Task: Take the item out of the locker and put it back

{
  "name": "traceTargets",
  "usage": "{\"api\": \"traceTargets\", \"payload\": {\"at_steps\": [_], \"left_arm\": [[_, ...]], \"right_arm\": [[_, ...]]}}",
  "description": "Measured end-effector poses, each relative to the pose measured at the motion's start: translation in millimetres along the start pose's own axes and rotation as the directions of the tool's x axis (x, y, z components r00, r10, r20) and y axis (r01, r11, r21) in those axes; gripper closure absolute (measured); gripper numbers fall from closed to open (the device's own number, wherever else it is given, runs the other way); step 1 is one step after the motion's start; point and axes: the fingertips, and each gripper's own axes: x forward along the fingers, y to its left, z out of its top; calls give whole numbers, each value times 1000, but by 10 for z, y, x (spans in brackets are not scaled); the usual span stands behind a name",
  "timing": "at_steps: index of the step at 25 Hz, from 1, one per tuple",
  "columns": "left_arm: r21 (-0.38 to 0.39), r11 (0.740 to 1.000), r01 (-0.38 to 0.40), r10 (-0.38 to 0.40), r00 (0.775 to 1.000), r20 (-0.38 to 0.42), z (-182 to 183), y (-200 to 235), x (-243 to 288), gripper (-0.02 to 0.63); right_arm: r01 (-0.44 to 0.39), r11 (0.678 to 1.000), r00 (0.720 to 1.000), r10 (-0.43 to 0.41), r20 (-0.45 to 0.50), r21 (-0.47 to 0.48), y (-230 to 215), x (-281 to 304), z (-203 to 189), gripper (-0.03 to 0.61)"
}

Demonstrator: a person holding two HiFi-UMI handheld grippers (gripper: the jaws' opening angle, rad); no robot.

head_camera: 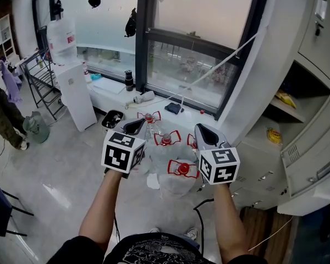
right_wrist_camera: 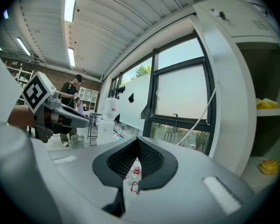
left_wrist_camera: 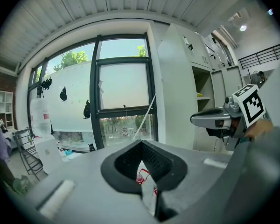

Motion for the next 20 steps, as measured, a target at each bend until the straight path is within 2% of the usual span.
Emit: {"api": "traceTargets", "payload": {"at_steps": [7,10,12,15,17,20], "left_arm": [[-7,1000,20,-20,1000,-4,-44,-67,31,612],[-37,997,64,-66,997,-42,-289,-224,135,612],[-68,991,114,-120,988,-95,-568,-424,238,612],[-102,975,197,-212,964,-164,-929,-770,409,611],[-110,965,239,-256,950,-181,-1009,-964,517,611],[-101,954,281,-295,940,-171,-953,-1188,637,612]], "right_arm": [[-1,1000,1000,1,-9,-3,20,-44,-55,552],[-17,1000,998,17,-61,5,62,-123,-370,551],[-20,999,991,25,-134,37,90,-241,-817,551],[23,991,973,9,-232,131,72,-507,-1448,551],[57,985,972,-18,-233,160,-15,-641,-1544,551],[99,981,978,-65,-199,169,-201,-759,-1425,551]]}}
